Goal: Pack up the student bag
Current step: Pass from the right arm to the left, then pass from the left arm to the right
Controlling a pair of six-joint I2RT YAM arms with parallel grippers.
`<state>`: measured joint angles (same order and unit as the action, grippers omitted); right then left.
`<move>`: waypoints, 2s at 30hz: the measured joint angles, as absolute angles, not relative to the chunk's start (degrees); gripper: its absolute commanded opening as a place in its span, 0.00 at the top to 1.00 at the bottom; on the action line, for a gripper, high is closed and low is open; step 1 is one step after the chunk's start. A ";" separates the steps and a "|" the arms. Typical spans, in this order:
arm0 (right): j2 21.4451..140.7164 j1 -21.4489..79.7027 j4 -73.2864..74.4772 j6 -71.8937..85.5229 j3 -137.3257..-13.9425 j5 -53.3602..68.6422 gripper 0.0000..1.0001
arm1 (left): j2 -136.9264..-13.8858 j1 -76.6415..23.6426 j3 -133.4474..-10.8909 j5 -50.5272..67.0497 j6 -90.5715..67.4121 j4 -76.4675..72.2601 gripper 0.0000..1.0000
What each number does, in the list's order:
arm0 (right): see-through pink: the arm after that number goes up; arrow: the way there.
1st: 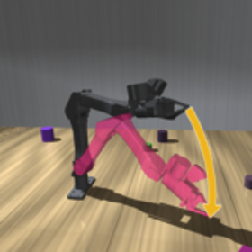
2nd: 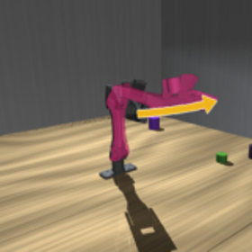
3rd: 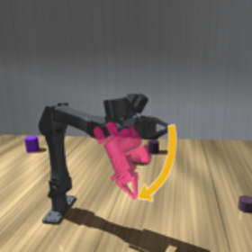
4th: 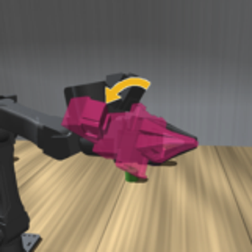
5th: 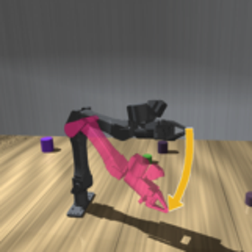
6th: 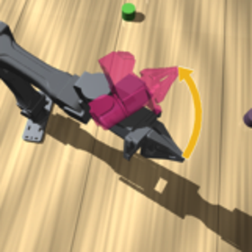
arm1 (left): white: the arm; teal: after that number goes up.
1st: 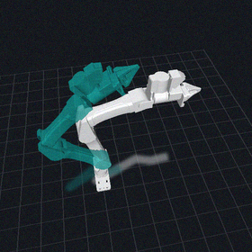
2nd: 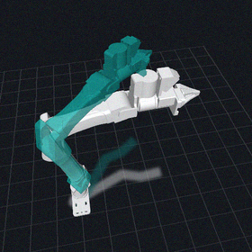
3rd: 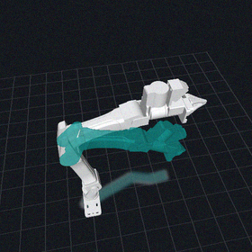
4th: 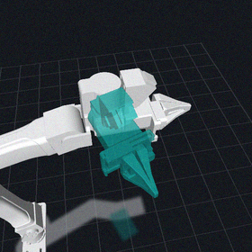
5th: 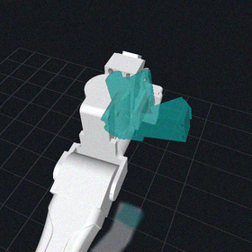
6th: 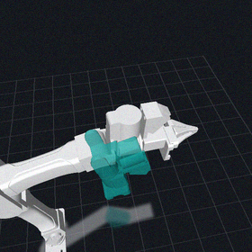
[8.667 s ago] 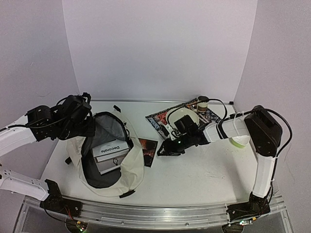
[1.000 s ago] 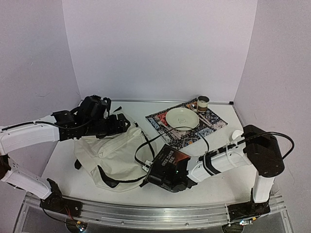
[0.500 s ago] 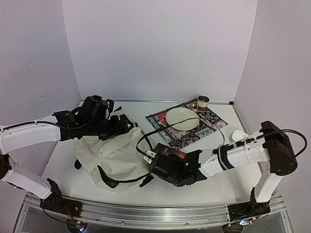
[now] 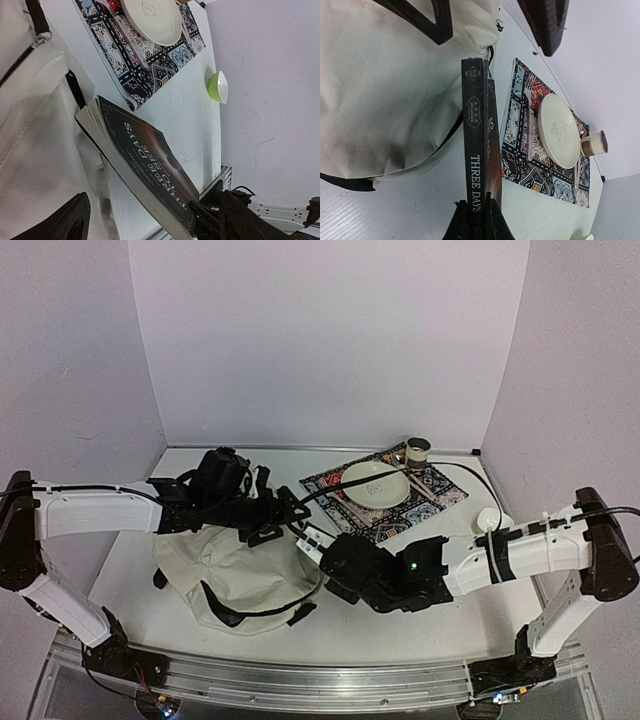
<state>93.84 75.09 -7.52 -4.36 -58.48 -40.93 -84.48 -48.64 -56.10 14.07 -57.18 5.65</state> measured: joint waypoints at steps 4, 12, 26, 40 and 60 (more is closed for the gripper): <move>93.84 75.09 -8.19 -4.77 -58.19 -40.71 1.00 | -85.68 -49.55 -56.10 15.98 -59.54 3.60 0.14; 93.84 75.32 -9.43 -5.98 -58.17 -40.32 1.00 | -90.12 -51.03 -55.76 19.29 -65.07 0.91 0.45; 92.93 75.87 -10.72 -6.31 -57.95 -36.96 0.74 | -87.64 -51.54 -55.68 17.21 -67.20 -0.51 1.00; 80.68 64.46 -7.99 10.22 -58.94 -17.73 0.18 | -76.23 -45.39 -53.56 7.85 -55.69 1.68 1.00; 91.70 38.93 -46.33 55.14 -47.13 24.31 0.02 | -65.89 -39.90 -44.45 13.91 -54.56 -8.39 1.00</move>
<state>91.70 38.93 -46.33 55.14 -47.13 24.31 -65.89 -39.90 -44.45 13.91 -54.56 -8.39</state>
